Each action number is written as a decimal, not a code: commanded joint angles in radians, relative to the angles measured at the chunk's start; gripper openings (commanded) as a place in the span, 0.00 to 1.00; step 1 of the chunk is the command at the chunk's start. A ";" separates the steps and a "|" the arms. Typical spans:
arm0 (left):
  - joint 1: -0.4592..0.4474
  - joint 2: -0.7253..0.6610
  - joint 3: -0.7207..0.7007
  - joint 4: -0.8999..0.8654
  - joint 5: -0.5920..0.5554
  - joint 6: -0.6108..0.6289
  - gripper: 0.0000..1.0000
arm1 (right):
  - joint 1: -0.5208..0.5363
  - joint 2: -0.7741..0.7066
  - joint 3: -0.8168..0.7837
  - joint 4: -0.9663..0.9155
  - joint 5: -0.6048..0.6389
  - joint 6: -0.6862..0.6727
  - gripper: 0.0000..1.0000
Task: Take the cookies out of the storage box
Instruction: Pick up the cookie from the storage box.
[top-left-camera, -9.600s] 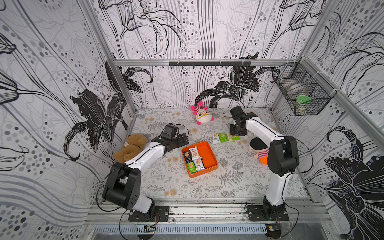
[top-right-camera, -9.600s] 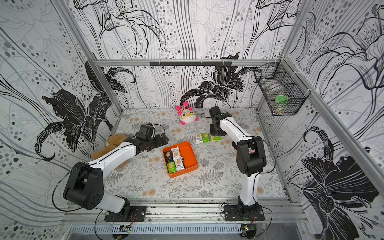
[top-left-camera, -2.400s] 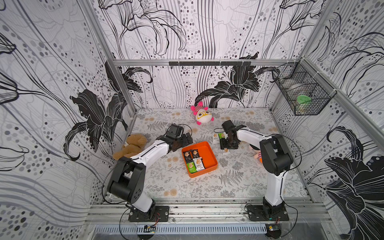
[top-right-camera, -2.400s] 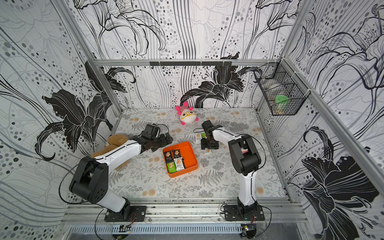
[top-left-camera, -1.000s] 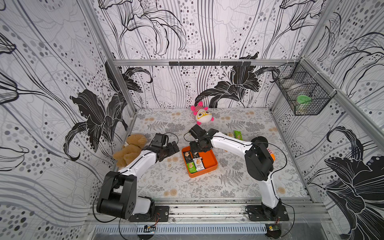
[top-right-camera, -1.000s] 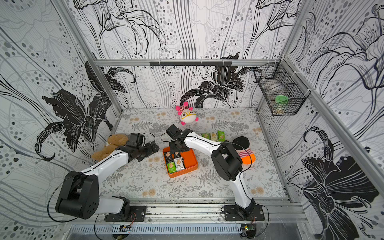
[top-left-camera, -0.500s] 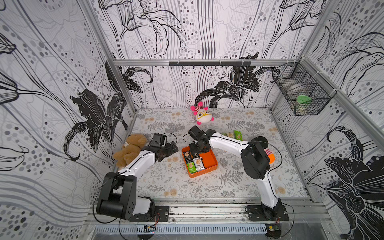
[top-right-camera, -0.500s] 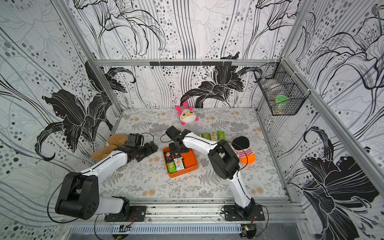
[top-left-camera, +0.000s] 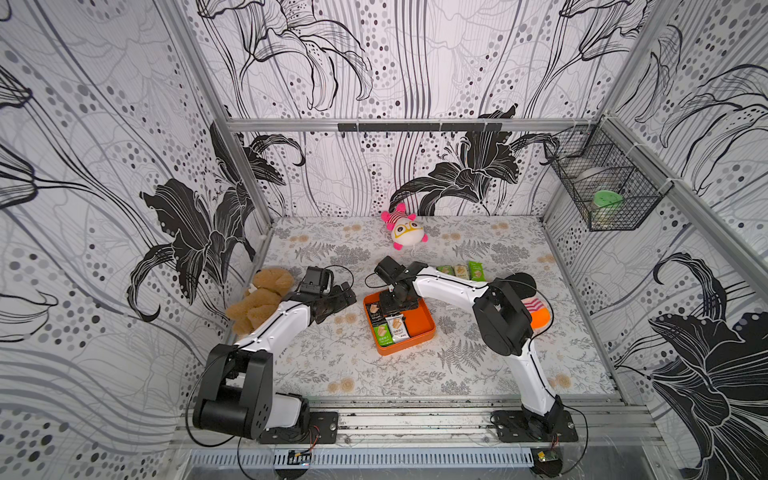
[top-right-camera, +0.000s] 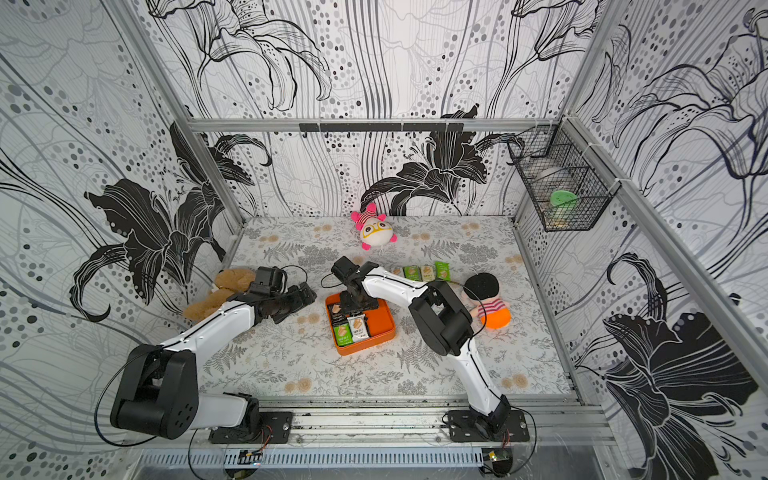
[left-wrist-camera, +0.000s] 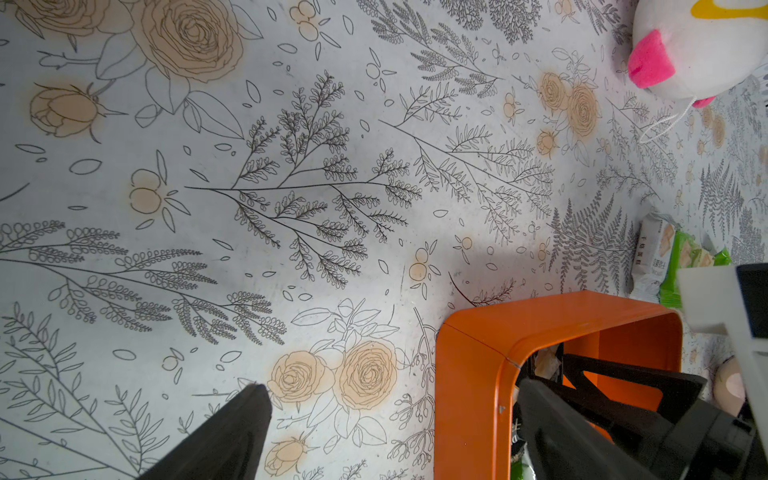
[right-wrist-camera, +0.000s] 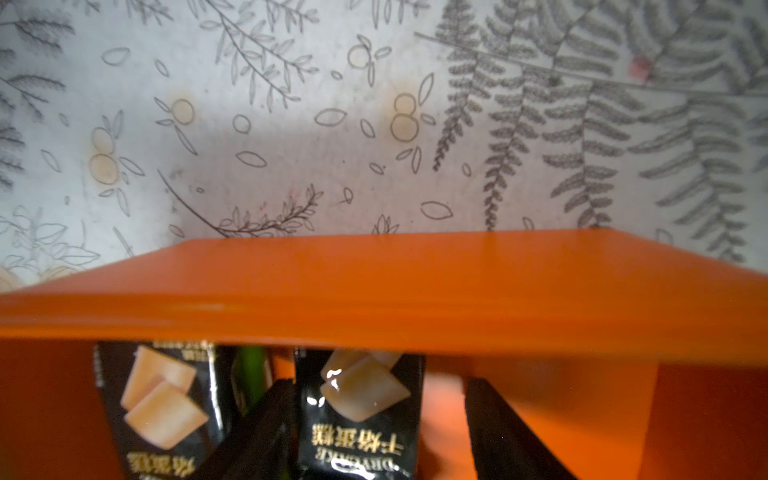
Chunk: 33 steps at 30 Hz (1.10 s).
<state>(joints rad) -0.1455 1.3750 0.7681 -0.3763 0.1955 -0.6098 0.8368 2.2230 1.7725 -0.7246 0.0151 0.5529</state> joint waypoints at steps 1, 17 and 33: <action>0.008 -0.008 -0.007 0.028 0.004 -0.002 0.97 | 0.007 0.036 0.046 -0.055 0.024 -0.019 0.70; 0.013 -0.004 -0.004 0.034 0.010 -0.006 0.97 | 0.008 0.075 0.093 -0.092 0.021 -0.021 0.68; 0.015 0.002 0.005 0.030 0.015 0.003 0.97 | 0.007 0.068 0.142 -0.124 0.064 -0.008 0.48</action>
<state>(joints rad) -0.1364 1.3754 0.7681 -0.3733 0.2028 -0.6125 0.8379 2.2990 1.8912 -0.8200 0.0486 0.5350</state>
